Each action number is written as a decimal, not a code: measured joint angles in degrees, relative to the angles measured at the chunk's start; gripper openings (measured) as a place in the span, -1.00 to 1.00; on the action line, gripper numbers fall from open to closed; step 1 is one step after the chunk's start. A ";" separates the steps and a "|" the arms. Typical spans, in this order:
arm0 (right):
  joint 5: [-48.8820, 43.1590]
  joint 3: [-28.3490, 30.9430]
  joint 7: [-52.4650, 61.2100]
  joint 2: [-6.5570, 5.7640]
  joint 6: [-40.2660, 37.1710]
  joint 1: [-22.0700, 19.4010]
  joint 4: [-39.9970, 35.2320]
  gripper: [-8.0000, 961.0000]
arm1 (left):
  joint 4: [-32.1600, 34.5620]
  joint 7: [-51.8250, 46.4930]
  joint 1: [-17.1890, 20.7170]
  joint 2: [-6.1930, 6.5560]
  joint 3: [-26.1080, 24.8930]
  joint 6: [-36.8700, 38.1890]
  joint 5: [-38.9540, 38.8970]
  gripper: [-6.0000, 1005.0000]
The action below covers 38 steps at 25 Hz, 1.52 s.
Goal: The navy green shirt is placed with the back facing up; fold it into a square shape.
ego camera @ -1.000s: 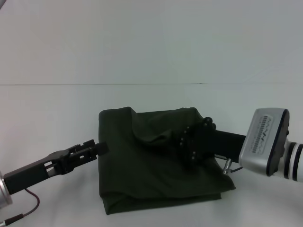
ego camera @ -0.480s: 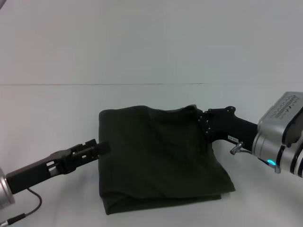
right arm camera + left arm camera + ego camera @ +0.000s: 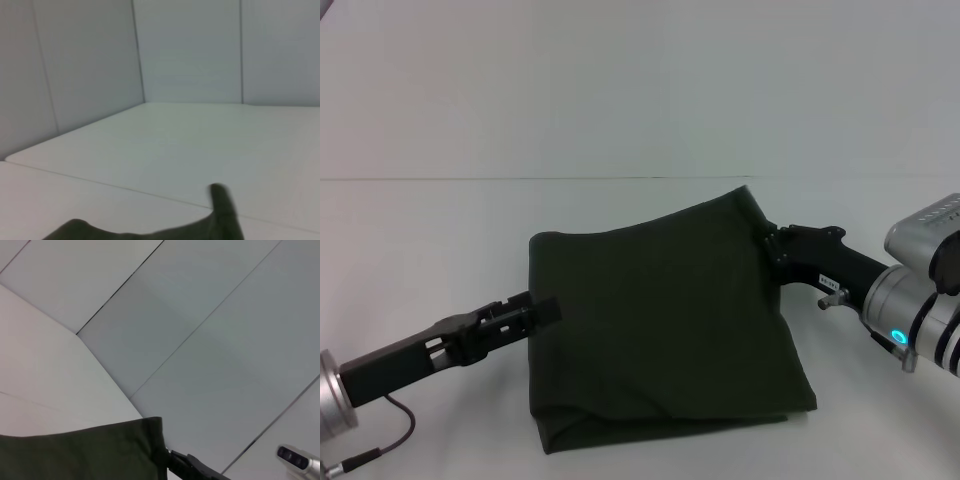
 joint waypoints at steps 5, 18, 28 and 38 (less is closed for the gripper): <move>0.47 0.01 0.01 0.15 2.49 0.65 0.20 -0.97 | 0.00 0.00 -0.11 -0.12 0.14 0.09 0.00 0.87; 5.01 -0.01 -0.24 0.15 3.67 0.70 0.26 -0.83 | 0.01 -0.02 -0.15 -0.12 0.28 0.13 0.00 0.86; 9.96 -0.26 -0.01 -0.79 -5.40 -4.45 -0.48 -0.44 | 0.40 -0.43 -0.18 0.31 0.55 -0.24 0.43 0.86; -15.19 -0.08 2.34 -4.16 -29.70 -15.05 -9.40 0.71 | 9.26 8.46 2.19 2.26 4.52 5.94 4.91 0.86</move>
